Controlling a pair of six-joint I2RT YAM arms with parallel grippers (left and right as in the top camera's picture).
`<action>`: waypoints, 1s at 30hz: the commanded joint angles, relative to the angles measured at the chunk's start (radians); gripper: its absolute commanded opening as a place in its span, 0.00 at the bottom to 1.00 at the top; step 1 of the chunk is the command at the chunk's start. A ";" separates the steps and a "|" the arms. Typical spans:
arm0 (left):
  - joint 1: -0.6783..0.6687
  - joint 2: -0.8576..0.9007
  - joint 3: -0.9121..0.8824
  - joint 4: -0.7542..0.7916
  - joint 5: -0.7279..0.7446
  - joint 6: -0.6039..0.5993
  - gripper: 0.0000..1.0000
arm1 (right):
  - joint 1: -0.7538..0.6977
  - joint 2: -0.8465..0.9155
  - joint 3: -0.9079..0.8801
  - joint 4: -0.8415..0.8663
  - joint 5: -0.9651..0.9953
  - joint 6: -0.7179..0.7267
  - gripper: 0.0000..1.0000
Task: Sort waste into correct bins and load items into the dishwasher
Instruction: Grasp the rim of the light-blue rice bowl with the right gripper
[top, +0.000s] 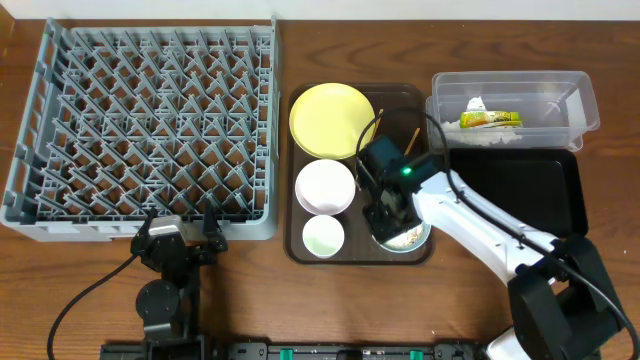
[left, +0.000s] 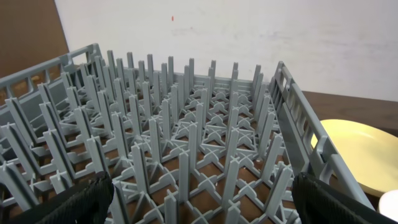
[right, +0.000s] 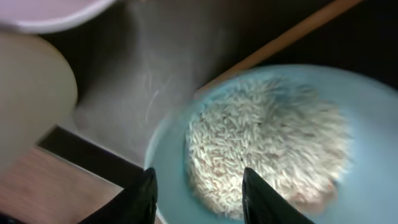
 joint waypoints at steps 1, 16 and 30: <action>0.004 -0.006 -0.015 -0.037 0.003 0.006 0.93 | 0.037 -0.009 -0.043 0.028 0.005 -0.037 0.38; 0.004 -0.006 -0.015 -0.037 0.003 0.006 0.93 | 0.054 -0.058 0.035 0.008 0.064 -0.050 0.24; 0.004 -0.006 -0.015 -0.037 0.003 0.006 0.93 | 0.131 -0.091 -0.026 -0.023 0.034 -0.144 0.43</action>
